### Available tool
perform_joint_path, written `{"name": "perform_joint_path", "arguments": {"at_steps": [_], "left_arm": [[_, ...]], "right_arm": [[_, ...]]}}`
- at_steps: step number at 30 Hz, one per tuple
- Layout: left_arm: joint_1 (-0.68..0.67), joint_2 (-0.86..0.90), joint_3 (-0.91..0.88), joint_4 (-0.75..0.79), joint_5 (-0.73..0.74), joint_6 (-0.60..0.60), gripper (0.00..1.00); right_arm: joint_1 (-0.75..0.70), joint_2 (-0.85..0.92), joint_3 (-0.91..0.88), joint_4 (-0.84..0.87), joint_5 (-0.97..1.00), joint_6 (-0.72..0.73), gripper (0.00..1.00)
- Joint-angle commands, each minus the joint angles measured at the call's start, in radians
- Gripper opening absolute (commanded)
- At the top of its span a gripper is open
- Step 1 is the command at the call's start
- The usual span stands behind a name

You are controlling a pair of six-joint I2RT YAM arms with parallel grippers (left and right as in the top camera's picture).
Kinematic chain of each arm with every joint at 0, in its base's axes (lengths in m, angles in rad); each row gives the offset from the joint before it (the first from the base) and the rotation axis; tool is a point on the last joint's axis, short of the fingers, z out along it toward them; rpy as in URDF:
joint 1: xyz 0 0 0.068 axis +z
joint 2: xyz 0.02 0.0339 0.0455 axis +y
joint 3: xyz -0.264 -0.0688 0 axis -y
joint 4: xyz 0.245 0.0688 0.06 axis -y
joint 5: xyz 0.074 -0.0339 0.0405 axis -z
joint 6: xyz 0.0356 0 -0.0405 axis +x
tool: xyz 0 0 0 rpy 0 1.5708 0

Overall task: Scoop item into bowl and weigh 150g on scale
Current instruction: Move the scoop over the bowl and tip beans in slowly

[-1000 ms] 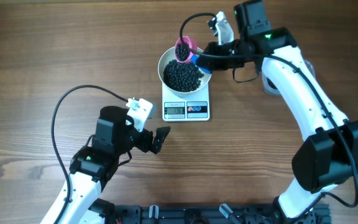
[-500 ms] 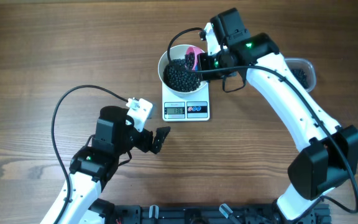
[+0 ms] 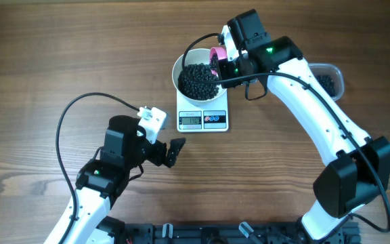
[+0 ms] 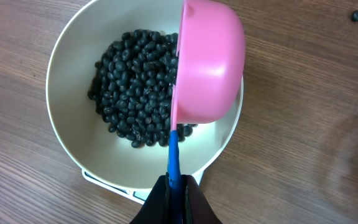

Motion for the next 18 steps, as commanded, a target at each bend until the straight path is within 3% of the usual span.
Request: {"name": "perform_joint_path", "arguments": {"at_steps": [1, 18], "left_arm": [[-0.002, -0.001, 0.02, 0.002, -0.003, 0.012, 1.0], [-0.002, -0.001, 0.019, 0.002, -0.003, 0.012, 1.0]], "right_arm": [[0.003, -0.034, 0.026, 0.005, -0.002, -0.071, 0.05], [0.003, -0.034, 0.025, 0.007, 0.0, -0.315, 0.04]]}}
